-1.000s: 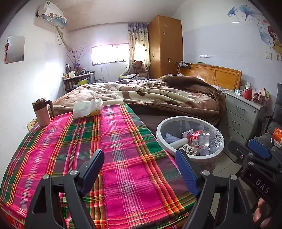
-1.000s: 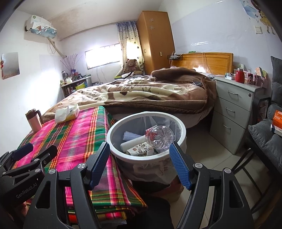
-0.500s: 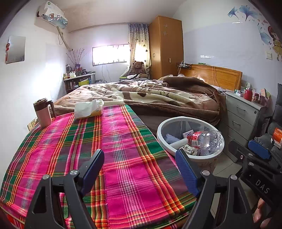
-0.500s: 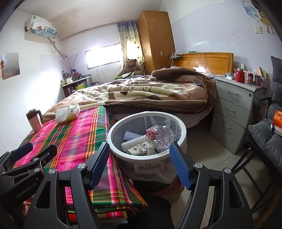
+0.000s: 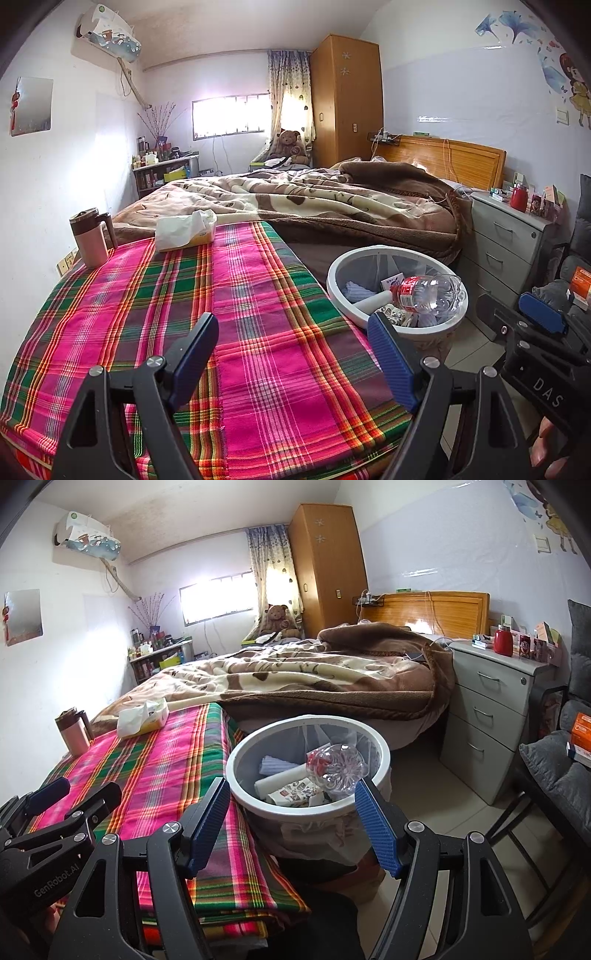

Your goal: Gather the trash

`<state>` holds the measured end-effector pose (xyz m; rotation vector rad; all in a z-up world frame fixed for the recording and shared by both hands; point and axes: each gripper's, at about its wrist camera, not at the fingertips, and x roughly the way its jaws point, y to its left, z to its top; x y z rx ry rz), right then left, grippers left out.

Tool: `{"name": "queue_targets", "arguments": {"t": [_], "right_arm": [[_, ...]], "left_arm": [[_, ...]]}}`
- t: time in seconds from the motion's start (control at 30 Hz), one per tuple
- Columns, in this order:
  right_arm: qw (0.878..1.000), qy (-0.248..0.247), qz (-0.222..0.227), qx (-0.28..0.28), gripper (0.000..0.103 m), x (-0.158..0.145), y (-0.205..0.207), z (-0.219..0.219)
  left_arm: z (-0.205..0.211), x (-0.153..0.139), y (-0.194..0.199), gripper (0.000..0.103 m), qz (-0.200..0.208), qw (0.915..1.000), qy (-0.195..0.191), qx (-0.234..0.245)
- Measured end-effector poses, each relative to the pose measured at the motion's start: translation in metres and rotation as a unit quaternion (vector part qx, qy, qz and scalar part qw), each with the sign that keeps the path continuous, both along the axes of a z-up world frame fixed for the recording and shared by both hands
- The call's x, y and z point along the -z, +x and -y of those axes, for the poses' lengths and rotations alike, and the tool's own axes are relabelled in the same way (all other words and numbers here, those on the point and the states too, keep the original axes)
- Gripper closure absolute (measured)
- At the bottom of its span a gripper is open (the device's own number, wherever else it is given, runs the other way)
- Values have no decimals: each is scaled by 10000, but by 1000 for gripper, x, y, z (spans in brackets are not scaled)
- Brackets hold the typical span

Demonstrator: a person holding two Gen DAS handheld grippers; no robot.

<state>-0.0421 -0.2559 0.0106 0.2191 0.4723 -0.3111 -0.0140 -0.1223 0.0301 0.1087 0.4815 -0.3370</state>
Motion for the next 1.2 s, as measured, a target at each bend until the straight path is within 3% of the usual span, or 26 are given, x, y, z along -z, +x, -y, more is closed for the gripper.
{"name": "queue_targets", "arguments": {"t": [1.2], "right_arm": [[10000, -22, -21, -24, 31, -1, 0, -2]], "left_arm": [[-1, 0, 0, 19, -1, 10000, -16, 2]]}}
